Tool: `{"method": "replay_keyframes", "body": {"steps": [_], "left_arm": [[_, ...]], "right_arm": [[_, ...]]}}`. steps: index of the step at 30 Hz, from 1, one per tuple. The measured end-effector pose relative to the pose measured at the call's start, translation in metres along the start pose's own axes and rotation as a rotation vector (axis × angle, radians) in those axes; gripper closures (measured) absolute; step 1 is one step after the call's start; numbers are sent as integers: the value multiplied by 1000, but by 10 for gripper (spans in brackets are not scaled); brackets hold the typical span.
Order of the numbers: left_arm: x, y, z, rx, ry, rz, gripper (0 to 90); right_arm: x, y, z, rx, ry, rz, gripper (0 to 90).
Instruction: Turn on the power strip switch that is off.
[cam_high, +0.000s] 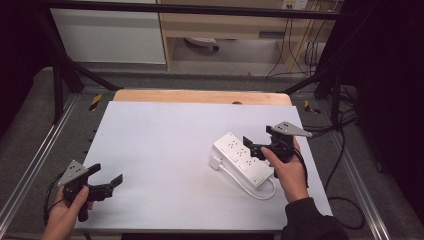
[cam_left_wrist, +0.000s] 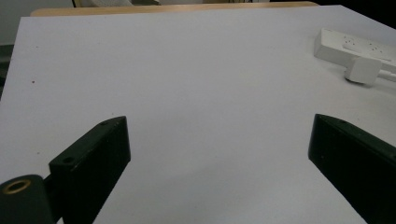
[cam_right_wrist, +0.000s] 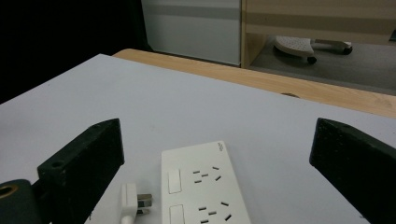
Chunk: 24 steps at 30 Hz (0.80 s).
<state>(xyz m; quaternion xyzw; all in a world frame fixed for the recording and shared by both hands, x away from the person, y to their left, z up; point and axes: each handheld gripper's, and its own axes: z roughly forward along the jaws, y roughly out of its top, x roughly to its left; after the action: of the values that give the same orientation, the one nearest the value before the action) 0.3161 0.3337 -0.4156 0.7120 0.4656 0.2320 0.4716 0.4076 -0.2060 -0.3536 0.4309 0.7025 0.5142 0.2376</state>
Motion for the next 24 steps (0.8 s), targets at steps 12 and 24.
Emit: {"method": "replay_keyframes", "body": {"steps": [12, 24], "left_arm": [[0, 0, 0, 3, 0, 0, 59], [0, 0, 0, 1, 1, 0, 58]], "right_arm": [[6, 0, 9, 20, 17, -10, 36], [9, 0, 21, 56, 39, -24, 37]]}}
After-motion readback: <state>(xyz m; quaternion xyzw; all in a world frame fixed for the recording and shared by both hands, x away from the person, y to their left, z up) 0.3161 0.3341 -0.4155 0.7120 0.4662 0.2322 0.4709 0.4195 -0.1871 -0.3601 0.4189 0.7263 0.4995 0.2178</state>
